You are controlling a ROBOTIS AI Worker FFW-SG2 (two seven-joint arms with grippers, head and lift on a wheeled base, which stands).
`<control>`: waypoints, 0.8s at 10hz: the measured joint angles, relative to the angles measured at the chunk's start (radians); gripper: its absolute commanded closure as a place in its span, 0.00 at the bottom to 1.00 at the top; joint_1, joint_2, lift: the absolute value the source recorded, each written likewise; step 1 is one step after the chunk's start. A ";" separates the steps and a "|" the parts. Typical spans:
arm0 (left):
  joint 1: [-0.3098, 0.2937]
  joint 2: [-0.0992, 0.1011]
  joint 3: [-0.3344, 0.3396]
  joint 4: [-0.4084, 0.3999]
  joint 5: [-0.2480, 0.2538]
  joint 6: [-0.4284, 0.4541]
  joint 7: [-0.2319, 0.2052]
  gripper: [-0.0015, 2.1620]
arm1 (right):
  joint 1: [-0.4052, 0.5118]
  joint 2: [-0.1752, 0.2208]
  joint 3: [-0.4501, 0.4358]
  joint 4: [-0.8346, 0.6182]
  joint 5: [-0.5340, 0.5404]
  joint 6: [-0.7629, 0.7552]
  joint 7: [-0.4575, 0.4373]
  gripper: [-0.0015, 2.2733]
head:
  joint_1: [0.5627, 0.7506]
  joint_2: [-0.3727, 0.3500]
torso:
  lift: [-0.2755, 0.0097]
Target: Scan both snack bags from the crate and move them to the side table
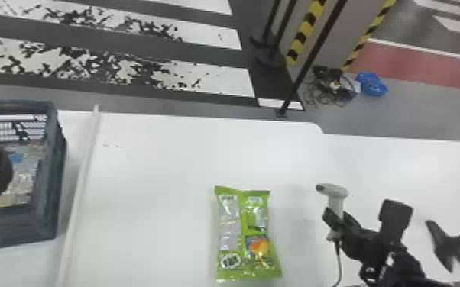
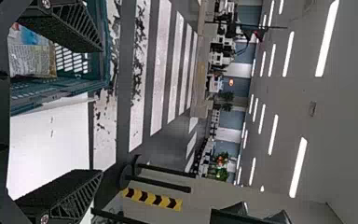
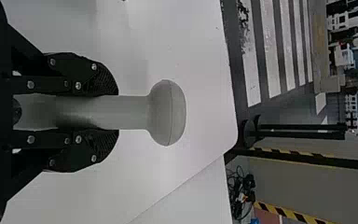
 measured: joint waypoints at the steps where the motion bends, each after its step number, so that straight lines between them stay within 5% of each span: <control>1: 0.001 -0.001 0.000 0.000 -0.002 0.000 0.000 0.03 | -0.006 -0.003 0.007 0.030 0.006 -0.020 0.010 0.99 | 0.70 0.13 | 0.86; 8: -0.002 -0.002 -0.001 0.008 -0.007 0.000 0.001 0.03 | -0.025 -0.031 0.069 0.139 0.062 -0.073 0.044 0.99 | 0.70 0.17 | 0.86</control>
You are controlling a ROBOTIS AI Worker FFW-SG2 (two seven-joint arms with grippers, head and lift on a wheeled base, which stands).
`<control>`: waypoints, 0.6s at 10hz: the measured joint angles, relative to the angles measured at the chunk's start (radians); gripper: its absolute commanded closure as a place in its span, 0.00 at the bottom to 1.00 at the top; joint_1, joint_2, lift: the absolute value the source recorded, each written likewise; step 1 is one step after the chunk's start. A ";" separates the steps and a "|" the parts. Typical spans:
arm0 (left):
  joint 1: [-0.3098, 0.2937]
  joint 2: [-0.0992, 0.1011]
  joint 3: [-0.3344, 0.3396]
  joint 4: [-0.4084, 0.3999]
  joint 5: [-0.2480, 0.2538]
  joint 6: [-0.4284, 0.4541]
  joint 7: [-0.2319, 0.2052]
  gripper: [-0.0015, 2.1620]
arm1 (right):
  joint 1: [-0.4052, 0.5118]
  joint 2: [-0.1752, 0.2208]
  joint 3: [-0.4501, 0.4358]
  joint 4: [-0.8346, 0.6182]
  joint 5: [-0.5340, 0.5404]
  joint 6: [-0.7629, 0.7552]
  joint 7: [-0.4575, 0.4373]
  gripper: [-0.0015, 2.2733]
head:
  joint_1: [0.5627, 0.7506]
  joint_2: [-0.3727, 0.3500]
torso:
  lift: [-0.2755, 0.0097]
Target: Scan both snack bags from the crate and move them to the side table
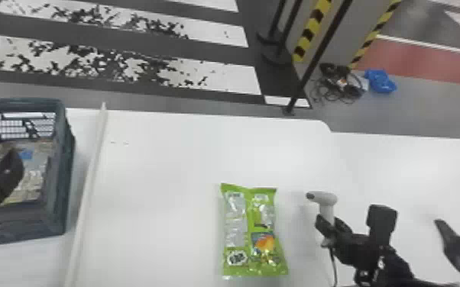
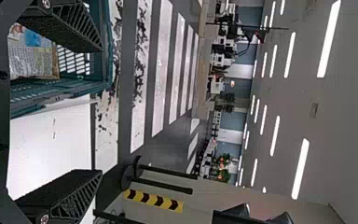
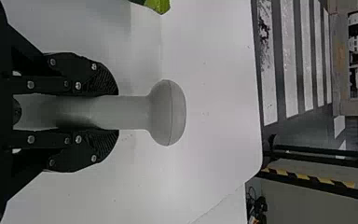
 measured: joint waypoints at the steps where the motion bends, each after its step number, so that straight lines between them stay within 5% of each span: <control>1: 0.000 0.000 -0.001 0.002 0.000 0.000 0.000 0.03 | -0.009 -0.008 0.009 0.023 0.015 0.000 0.004 0.99 | 0.70 0.17 | 0.86; 4: -0.001 0.001 -0.003 0.003 0.000 0.000 0.000 0.03 | -0.048 -0.027 0.019 0.094 0.049 0.000 0.004 0.90 | 0.70 0.15 | 0.86; 5: -0.002 0.002 -0.003 0.004 -0.001 0.000 0.000 0.03 | -0.057 -0.032 0.023 0.111 0.055 0.000 0.004 0.68 | 0.70 0.15 | 0.86; 6: -0.002 0.001 -0.003 0.004 -0.002 0.000 0.000 0.03 | -0.058 -0.034 0.027 0.115 0.056 -0.002 0.003 0.13 | 0.70 0.15 | 0.86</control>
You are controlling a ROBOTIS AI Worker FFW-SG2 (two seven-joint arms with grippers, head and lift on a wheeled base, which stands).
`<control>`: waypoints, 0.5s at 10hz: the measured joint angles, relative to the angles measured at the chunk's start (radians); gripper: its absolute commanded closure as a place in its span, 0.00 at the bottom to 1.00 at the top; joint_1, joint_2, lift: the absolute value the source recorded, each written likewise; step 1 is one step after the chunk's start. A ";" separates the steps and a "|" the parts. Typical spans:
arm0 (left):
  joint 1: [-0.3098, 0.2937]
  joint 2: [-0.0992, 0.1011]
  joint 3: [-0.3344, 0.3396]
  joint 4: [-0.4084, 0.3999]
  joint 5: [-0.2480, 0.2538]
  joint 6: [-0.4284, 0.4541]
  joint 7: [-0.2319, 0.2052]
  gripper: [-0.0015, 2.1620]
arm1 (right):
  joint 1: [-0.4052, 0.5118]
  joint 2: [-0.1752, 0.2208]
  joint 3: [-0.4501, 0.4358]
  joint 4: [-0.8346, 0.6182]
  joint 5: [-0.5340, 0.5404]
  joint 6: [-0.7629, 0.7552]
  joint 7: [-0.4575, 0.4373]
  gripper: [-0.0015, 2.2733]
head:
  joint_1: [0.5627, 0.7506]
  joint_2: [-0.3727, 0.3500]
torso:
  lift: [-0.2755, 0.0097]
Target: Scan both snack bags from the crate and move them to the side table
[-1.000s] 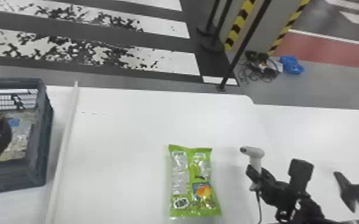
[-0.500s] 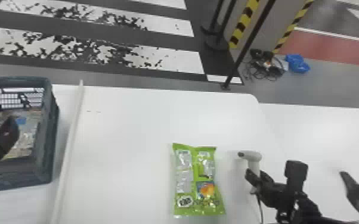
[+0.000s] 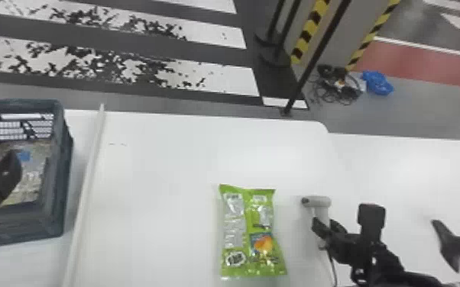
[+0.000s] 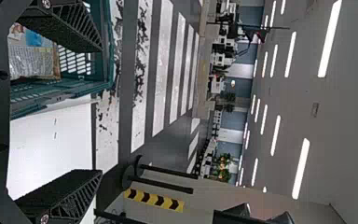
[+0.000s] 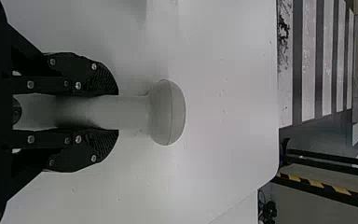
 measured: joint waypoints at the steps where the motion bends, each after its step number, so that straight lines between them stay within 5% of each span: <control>1: 0.000 -0.001 0.000 0.000 0.000 0.000 0.000 0.03 | 0.004 0.001 0.003 -0.003 0.000 0.003 0.002 0.00 | 0.70 0.15 | 0.86; 5: -0.005 0.000 0.000 0.001 -0.003 0.003 0.000 0.03 | 0.100 0.033 -0.015 -0.213 -0.046 0.019 -0.001 0.02 | 0.70 0.18 | 0.86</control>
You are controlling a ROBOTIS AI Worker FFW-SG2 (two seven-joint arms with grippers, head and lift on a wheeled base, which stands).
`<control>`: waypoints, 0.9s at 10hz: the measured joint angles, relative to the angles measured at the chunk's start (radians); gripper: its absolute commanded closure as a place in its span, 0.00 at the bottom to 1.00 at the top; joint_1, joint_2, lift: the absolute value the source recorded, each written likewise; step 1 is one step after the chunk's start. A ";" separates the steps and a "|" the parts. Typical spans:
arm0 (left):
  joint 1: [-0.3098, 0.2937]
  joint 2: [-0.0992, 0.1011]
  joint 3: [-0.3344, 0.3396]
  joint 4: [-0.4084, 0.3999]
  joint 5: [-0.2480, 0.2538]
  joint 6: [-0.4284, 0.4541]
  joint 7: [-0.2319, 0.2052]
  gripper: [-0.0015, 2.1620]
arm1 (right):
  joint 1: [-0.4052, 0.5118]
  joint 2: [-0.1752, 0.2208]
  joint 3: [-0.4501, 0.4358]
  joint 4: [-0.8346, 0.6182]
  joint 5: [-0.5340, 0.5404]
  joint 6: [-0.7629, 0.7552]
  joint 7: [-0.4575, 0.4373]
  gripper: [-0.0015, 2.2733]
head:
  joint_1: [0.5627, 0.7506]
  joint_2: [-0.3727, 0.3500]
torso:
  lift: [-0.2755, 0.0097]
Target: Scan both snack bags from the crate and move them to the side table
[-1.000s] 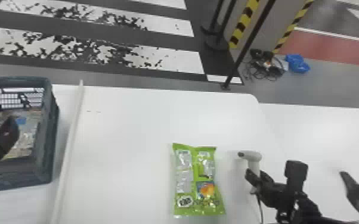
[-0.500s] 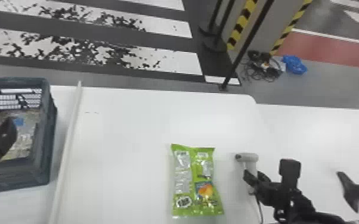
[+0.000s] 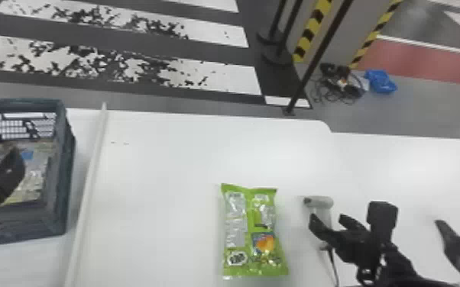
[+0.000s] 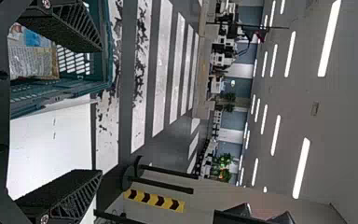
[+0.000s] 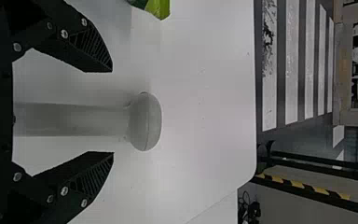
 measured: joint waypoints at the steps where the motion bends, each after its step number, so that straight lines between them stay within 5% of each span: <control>1: 0.000 0.001 0.001 0.001 0.000 0.000 0.000 0.03 | 0.044 0.004 -0.004 -0.090 -0.040 0.032 0.019 0.02 | 0.70 0.19 | 0.86; 4: -0.001 0.004 0.003 0.005 0.000 0.000 0.000 0.03 | 0.026 0.005 -0.048 -0.225 -0.097 0.395 0.297 0.02 | 0.70 0.32 | 0.86; 9: 0.001 0.006 0.003 0.006 0.001 -0.001 -0.002 0.03 | -0.166 -0.077 -0.065 -0.010 -0.104 0.674 0.603 0.03 | 0.70 0.39 | 0.86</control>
